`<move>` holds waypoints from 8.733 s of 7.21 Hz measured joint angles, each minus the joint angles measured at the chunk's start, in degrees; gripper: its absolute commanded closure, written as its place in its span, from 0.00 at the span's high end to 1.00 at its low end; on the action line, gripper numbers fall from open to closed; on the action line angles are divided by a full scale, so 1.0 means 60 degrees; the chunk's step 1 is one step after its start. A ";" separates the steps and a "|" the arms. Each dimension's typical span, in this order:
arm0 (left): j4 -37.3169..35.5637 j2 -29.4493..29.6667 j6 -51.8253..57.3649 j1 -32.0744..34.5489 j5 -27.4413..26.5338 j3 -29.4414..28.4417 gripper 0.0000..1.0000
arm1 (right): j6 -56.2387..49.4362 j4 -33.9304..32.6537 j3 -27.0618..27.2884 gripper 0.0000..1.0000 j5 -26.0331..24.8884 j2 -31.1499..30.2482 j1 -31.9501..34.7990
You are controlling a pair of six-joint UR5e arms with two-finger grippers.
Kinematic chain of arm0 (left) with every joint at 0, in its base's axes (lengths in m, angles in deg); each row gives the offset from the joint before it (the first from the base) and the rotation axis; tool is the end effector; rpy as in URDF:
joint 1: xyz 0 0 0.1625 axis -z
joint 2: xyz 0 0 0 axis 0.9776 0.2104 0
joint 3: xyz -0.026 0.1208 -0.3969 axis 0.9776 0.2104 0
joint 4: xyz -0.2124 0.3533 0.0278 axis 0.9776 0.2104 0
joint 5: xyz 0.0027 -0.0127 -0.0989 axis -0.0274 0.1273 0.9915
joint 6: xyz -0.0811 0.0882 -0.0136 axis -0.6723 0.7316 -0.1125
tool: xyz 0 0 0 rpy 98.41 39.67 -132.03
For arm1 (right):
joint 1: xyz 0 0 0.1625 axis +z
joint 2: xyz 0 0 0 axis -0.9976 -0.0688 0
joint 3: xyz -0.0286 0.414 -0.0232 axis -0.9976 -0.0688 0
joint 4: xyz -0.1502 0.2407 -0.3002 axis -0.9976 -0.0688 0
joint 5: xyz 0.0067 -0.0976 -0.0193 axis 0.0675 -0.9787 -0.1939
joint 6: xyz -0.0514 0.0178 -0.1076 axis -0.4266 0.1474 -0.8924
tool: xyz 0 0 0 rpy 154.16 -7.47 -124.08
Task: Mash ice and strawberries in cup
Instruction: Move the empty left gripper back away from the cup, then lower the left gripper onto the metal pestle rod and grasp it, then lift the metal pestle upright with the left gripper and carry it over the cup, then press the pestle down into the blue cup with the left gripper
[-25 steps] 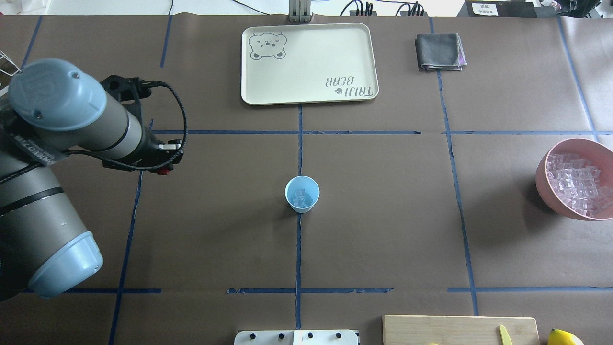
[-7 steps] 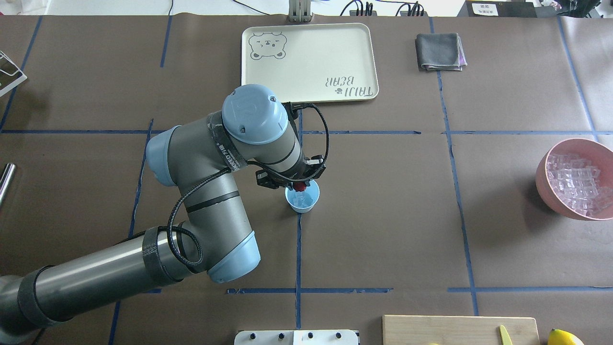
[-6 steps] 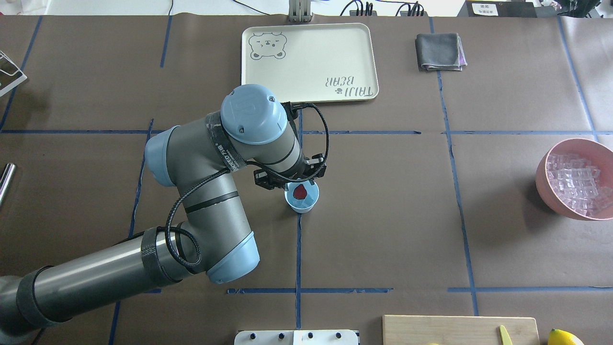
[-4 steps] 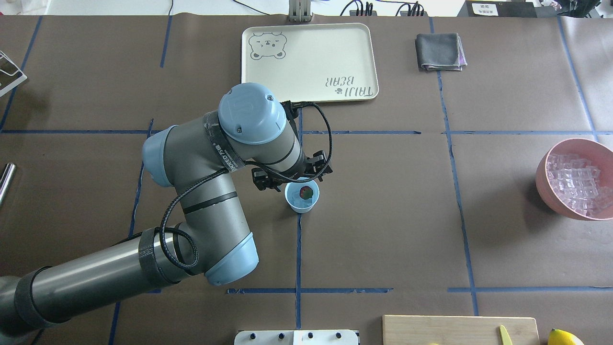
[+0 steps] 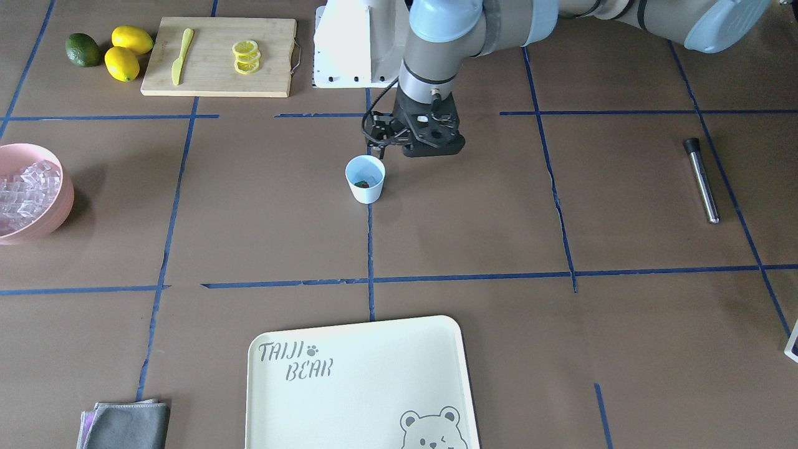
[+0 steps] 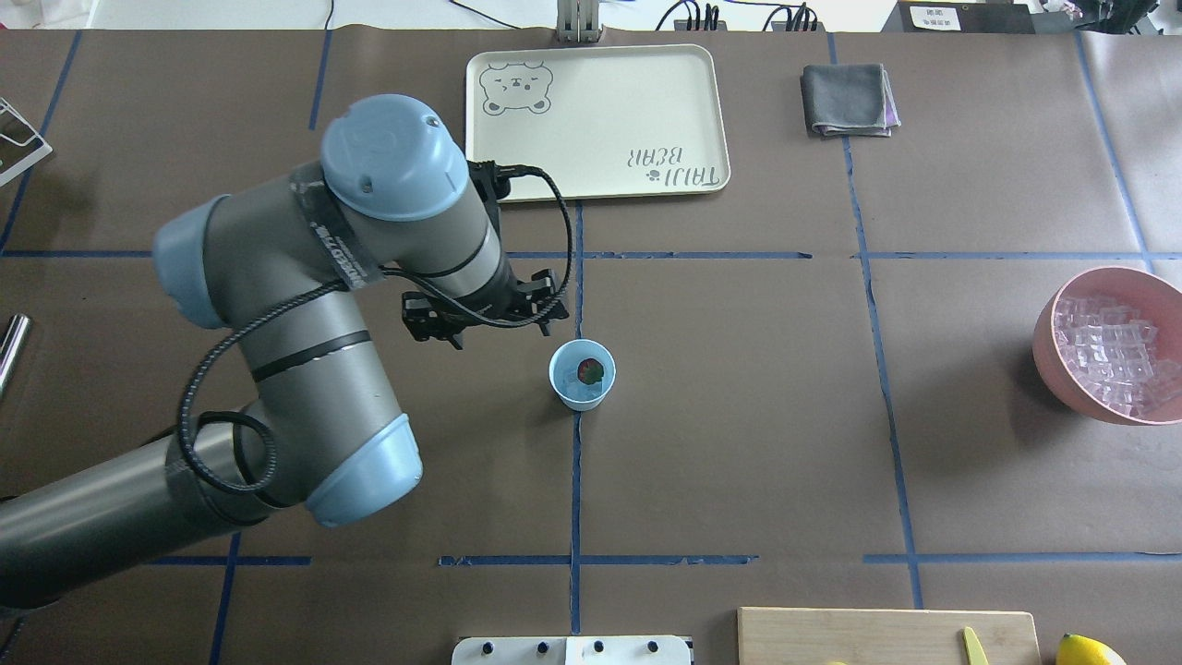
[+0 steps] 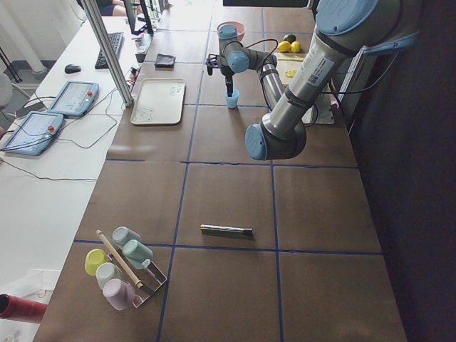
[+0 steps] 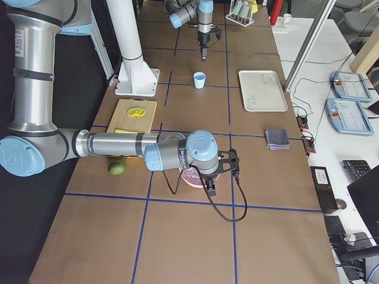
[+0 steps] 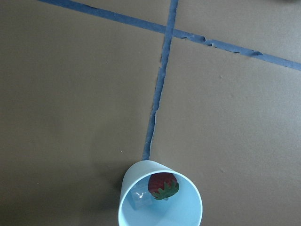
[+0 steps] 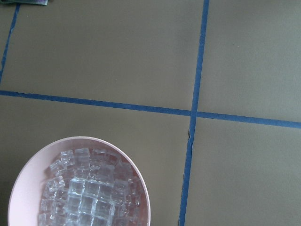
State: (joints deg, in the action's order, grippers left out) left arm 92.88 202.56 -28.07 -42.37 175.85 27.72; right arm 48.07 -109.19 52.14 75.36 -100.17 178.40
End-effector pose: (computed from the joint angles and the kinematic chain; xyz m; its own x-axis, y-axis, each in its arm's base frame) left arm 0.4757 -0.4378 0.1681 0.6233 -0.1003 -0.7755 0.0748 0.9948 -0.0686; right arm 0.0584 -0.4512 0.6150 0.6375 -0.1256 0.7601 -0.0429 0.9793 0.1978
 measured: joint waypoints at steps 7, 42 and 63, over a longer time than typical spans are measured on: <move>-0.0108 -0.5287 0.9455 0.5401 0.1986 0.0413 1.00 | -0.0028 -0.0893 -0.0168 0.99 -0.0401 0.0535 -0.0421; 0.8071 -0.7093 0.6092 0.4627 0.1920 -0.1948 0.00 | -0.0159 -0.0911 -0.0106 0.99 -0.0442 0.0594 -0.0230; 1.4183 -0.1833 0.6890 -0.3312 -1.1786 -0.0805 0.00 | -0.0160 -0.0948 -0.0051 0.99 -0.0472 0.0620 -0.0259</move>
State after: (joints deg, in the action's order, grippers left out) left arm 177.98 191.56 13.27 -62.24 105.14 22.90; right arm 47.11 -114.88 51.83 72.54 -96.45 176.85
